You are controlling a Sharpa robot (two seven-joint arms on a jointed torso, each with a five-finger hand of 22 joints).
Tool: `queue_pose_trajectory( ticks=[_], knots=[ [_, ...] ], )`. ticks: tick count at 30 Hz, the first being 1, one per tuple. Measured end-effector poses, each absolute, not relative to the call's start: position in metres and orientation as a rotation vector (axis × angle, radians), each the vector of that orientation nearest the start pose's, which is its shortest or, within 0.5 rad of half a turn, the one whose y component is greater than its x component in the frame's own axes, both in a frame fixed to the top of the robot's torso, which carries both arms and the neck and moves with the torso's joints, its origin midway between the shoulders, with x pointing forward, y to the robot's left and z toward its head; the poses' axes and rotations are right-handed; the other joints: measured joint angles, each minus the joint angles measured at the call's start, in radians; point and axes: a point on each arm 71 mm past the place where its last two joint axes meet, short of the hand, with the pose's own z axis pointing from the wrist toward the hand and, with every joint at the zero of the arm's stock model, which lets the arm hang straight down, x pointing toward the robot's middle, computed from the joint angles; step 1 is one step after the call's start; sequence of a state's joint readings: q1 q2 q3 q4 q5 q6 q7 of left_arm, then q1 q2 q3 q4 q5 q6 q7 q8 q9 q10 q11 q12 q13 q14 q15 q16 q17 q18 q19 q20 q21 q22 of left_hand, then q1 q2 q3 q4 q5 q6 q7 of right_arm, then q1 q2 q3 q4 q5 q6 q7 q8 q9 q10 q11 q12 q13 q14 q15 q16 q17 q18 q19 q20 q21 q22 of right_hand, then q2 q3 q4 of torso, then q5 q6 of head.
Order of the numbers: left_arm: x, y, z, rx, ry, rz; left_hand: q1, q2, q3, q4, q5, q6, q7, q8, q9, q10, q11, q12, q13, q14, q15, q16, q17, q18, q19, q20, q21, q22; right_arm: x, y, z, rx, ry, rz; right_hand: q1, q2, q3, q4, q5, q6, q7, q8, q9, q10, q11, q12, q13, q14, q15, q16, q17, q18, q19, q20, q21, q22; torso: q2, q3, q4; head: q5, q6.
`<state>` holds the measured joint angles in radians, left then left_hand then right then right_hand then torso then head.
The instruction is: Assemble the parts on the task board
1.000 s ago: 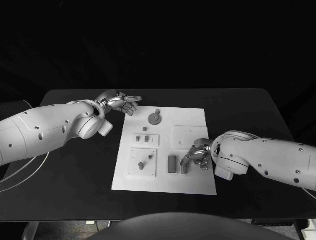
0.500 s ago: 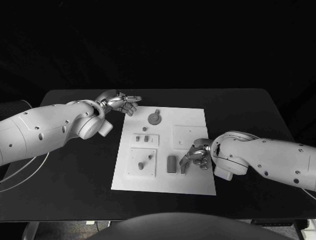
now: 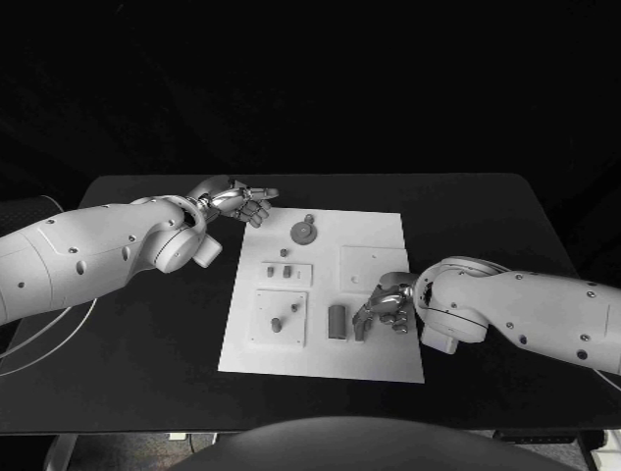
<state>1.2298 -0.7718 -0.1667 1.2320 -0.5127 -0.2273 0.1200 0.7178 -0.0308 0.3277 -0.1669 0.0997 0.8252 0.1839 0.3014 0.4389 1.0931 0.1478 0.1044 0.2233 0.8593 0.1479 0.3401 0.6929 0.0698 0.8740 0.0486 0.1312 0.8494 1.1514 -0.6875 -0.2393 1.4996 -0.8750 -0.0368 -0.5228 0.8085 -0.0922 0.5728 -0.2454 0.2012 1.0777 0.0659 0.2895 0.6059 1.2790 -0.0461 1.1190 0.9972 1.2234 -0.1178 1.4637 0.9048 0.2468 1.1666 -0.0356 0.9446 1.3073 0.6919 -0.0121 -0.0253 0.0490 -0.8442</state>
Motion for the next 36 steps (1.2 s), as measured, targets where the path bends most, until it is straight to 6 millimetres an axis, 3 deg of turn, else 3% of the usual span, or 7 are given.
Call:
queue_pose_trajectory(
  ticks=[3,6,8,15,24,36],
  knots=[
    [0.523,0.259,-0.235,-0.716,1.811,-0.991,0.000,0.000,0.000,0.000,0.000,0.000,0.000,0.000,0.000,0.000,0.000,0.000,0.000,0.000,0.000,0.000,0.000,0.008,0.000,0.000,0.000,0.000,0.425,-0.155,-0.313,0.321,2.515,0.494,0.003,-0.008,0.000,0.000,-0.011,-0.002,0.002,0.000,0.000,-0.003,0.003,0.000,0.000,-0.001,-0.001,0.000,-0.002,0.000,0.000,0.000,0.000,0.000,0.000,0.0001,0.0000,0.001,-0.001],
    [0.523,0.259,-0.235,-0.716,1.811,-0.990,0.000,0.000,0.000,0.000,0.000,0.000,0.000,0.000,0.000,0.000,0.000,0.000,0.000,0.000,0.000,0.000,0.000,0.010,0.000,0.000,0.000,0.000,0.425,-0.155,-0.313,0.320,2.514,0.494,-0.003,-0.027,0.002,0.018,-0.066,-0.009,0.009,-0.009,-0.006,-0.007,0.007,0.000,0.000,-0.002,-0.001,0.000,-0.002,0.000,0.000,0.000,-0.003,0.000,0.000,0.0001,0.0000,0.001,-0.001],
    [0.523,0.259,-0.235,-0.716,1.811,-0.990,0.000,0.000,0.000,0.000,0.000,0.000,0.000,0.000,0.000,0.000,0.000,0.000,0.000,0.000,0.000,0.000,0.000,0.010,0.000,0.000,0.000,0.000,0.425,-0.155,-0.313,0.319,2.513,0.494,-0.009,-0.033,0.006,0.024,-0.077,-0.010,0.009,-0.012,-0.007,-0.007,0.007,0.000,0.001,-0.003,-0.002,0.000,-0.002,0.000,0.000,0.000,-0.004,0.000,0.000,0.0002,0.0000,0.001,-0.001],
    [0.523,0.259,-0.235,-0.716,1.812,-0.990,0.000,0.000,0.000,0.000,0.000,0.000,0.000,0.000,0.000,0.000,0.000,0.000,0.000,0.000,0.000,0.000,0.001,0.010,0.000,0.000,0.000,0.000,0.425,-0.155,-0.313,0.314,2.508,0.494,-0.017,-0.075,0.025,0.087,-0.137,-0.018,0.011,-0.012,-0.007,-0.011,0.010,0.000,0.002,-0.007,-0.003,0.000,-0.002,0.000,-0.005,-0.002,-0.004,0.000,0.000,0.0004,-0.0001,0.001,-0.001],
    [0.523,0.259,-0.235,-0.715,1.812,-0.989,0.000,0.000,0.002,-0.002,0.000,0.000,0.000,0.000,0.000,0.000,0.000,0.000,0.001,0.000,0.000,0.000,0.001,0.008,0.000,0.000,0.000,0.001,0.425,-0.156,-0.312,0.316,2.497,0.498,-0.019,-0.082,0.030,0.121,-0.139,-0.022,0.011,-0.012,-0.006,-0.014,0.014,0.000,0.003,-0.008,-0.003,0.000,-0.001,0.000,-0.006,-0.001,-0.004,0.000,0.000,0.0003,0.0000,0.002,-0.001],
    [0.524,0.260,-0.235,-0.716,1.811,-0.986,0.000,0.000,0.002,-0.002,0.000,0.000,0.000,0.000,0.000,0.000,0.000,0.000,0.001,0.000,0.000,0.000,0.001,0.007,0.000,0.000,0.000,0.001,0.427,-0.179,-0.310,0.348,2.448,0.531,-0.013,-0.087,0.031,0.122,-0.139,-0.027,0.012,-0.015,-0.004,-0.014,0.014,0.000,0.002,-0.009,-0.002,0.000,-0.001,0.000,-0.004,-0.004,-0.004,0.000,-0.001,0.0001,-0.0001,0.001,0.007]
  ],
)
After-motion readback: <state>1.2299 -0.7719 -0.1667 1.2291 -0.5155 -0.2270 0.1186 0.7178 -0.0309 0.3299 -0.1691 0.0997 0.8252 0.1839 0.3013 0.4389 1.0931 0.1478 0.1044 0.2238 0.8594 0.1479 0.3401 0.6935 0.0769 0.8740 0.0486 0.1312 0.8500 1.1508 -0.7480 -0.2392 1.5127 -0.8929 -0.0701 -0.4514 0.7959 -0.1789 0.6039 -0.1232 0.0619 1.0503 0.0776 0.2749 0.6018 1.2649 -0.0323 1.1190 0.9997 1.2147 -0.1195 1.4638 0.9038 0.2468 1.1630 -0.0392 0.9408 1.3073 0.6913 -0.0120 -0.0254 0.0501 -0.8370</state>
